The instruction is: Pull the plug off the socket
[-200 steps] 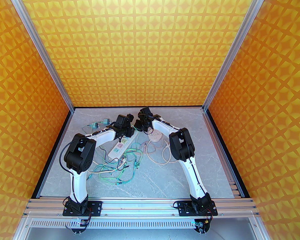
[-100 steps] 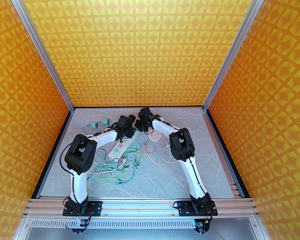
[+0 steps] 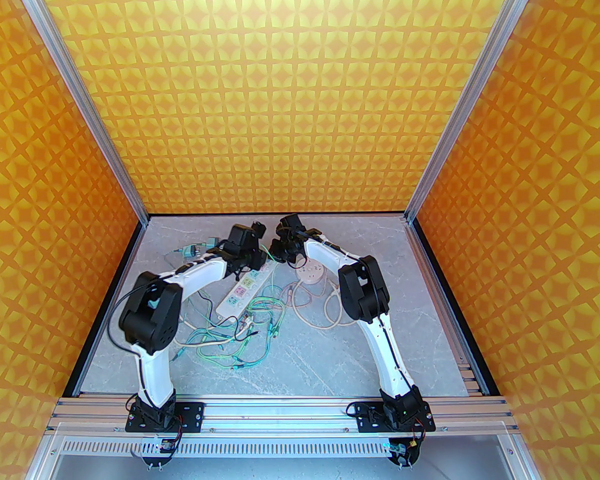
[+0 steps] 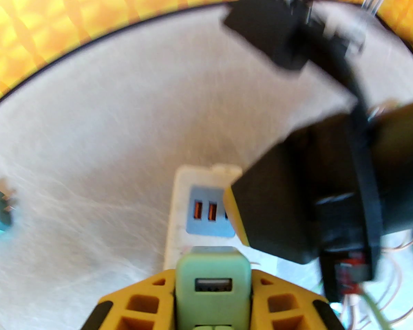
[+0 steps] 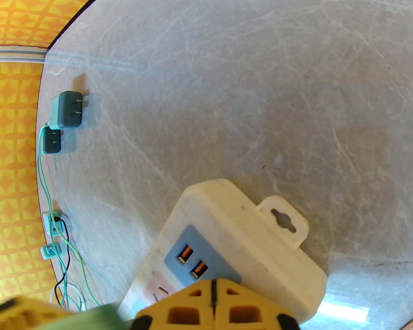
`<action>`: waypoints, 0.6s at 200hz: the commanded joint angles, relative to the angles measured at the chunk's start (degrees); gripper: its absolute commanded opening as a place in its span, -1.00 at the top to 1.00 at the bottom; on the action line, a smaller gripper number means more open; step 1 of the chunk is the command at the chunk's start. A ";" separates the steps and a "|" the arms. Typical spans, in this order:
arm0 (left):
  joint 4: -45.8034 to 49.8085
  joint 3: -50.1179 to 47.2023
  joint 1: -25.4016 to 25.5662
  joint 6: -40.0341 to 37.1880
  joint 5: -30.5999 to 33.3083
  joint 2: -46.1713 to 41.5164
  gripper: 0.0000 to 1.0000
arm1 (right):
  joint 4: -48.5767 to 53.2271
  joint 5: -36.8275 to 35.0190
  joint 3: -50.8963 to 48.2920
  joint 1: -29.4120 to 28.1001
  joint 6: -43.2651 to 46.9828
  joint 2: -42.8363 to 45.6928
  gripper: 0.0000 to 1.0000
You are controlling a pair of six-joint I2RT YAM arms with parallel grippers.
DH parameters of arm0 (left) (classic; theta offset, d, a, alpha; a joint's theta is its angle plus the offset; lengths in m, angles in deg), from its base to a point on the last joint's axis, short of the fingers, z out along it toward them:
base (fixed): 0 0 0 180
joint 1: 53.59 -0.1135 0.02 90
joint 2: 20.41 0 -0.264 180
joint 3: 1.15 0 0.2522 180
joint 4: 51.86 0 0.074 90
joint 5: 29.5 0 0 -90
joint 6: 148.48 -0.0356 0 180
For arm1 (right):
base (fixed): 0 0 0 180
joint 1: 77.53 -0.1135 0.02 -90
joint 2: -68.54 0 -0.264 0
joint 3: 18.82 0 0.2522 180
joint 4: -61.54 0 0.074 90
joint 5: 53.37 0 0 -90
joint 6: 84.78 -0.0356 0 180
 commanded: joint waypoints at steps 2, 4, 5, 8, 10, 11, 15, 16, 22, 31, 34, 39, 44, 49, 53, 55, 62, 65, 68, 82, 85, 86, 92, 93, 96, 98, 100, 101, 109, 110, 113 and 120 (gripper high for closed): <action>0.45 1.38 -0.16 1.00 -2.12 -3.46 0.80 | 4.83 -3.41 -2.50 0.15 0.77 -2.32 1.00; 0.54 1.38 -0.19 1.05 -2.10 -3.57 0.80 | 4.61 -3.33 -2.53 0.15 0.77 -2.12 1.00; 0.56 1.38 -0.20 1.10 -2.10 -3.68 0.80 | 4.52 -3.31 -2.53 0.15 0.77 -1.94 1.00; 0.73 1.33 -0.19 1.05 -2.12 -3.84 0.80 | 4.32 -3.30 -2.58 0.15 0.71 -1.64 1.00; 0.75 1.30 -0.20 1.10 -2.08 -3.91 0.80 | 4.22 -3.30 -2.62 0.15 0.63 -1.36 1.00; 0.79 1.29 -0.20 1.12 -2.13 -3.98 0.80 | 4.15 -3.30 -2.62 0.11 0.66 -1.21 1.00; 0.81 1.12 -0.14 1.24 -2.07 -4.30 0.80 | 3.92 -3.23 -2.59 0.10 0.75 -0.69 1.00; 0.83 1.03 -0.13 1.24 -2.13 -4.35 0.80 | 3.82 -3.22 -2.61 0.13 0.76 -0.57 1.00; 0.74 0.74 -0.26 1.61 -2.08 -4.83 0.80 | 3.33 -2.92 -2.55 0.15 0.73 0.30 0.99; 0.64 0.24 -0.47 2.10 -2.10 -5.58 0.80 | 2.85 -2.53 -2.33 0.15 0.77 1.56 0.95; 0.62 0.05 -0.55 2.30 -2.14 -5.80 0.80 | 2.77 -2.46 -2.15 0.14 0.77 1.96 0.94; 0.66 -0.21 -0.74 2.52 -2.09 -6.25 0.80 | 2.59 -2.24 -1.77 0.15 0.81 2.58 0.92; 0.72 -0.42 -0.99 2.71 -2.03 -6.69 0.79 | 2.31 -2.03 -1.53 0.22 0.82 3.27 0.89; 0.75 -0.75 -1.22 2.89 -2.06 -7.05 0.79 | 1.90 -1.67 -1.23 0.24 0.99 3.98 0.85; 0.83 -0.88 -1.41 3.02 -2.09 -7.31 0.79 | 1.72 -1.46 -0.97 0.29 1.15 4.51 0.80; 0.84 -1.01 -1.58 3.07 -2.03 -7.48 0.79 | 1.75 -1.43 -0.72 0.32 1.20 4.68 0.78; 0.98 -1.30 -2.13 3.32 -2.10 -7.89 0.78 | 1.92 -1.56 0.02 0.29 1.66 5.42 0.70; 1.11 -1.38 -2.39 3.39 -2.04 -8.06 0.78 | 1.97 -1.57 0.28 0.25 1.85 5.83 0.68; 1.29 -1.48 -2.60 3.47 -2.11 -8.16 0.78 | 1.96 -1.56 0.55 0.39 1.99 6.14 0.66; 1.91 -1.67 -3.90 3.82 -2.08 -8.63 0.78 | 1.71 -1.40 1.53 0.42 2.91 8.24 0.58; 1.96 -1.75 -4.16 3.89 -2.04 -8.72 0.78 | 1.75 -1.31 1.85 0.40 3.01 8.66 0.56; 2.06 -1.77 -4.29 3.92 -2.07 -8.76 0.78 | 1.73 -1.29 1.85 0.36 3.03 8.81 0.55; 1.94 -1.99 -4.78 4.07 -2.06 -8.87 0.77 | 1.70 -1.35 2.17 0.43 3.05 9.80 0.51; 1.96 -2.02 -4.86 4.06 -2.04 -8.88 0.77 | 1.70 -1.36 2.19 0.47 3.05 10.00 0.50; 2.01 -1.97 -5.13 4.18 -2.04 -8.92 0.77 | 1.43 -1.50 2.08 0.46 3.05 10.65 0.47; 2.01 -2.05 -5.30 4.26 -2.02 -9.00 0.77 | 1.26 -1.58 1.94 0.43 2.99 11.16 0.45; 1.95 -2.12 -5.48 4.30 -2.14 -9.00 0.77 | 0.93 -1.57 1.74 0.49 2.93 11.58 0.43; 1.92 -2.13 -5.57 4.30 -2.08 -9.03 0.77 | 0.79 -1.56 1.62 0.50 2.95 11.90 0.42; 1.87 -2.22 -6.31 4.55 -2.11 -8.97 0.77 | -0.67 -1.68 0.64 0.48 2.82 13.92 0.32; 1.88 -2.22 -6.38 4.69 -2.10 -8.97 0.77 | -0.85 -1.70 0.50 0.49 2.77 14.04 0.30; 1.80 -2.28 -6.68 4.89 -2.10 -8.90 0.77 | -1.23 -1.86 0.18 0.49 2.73 14.92 0.23; 1.74 -2.41 -7.40 5.42 -2.11 -8.81 0.77 | -1.86 -2.10 -0.51 0.51 2.60 16.55 0.12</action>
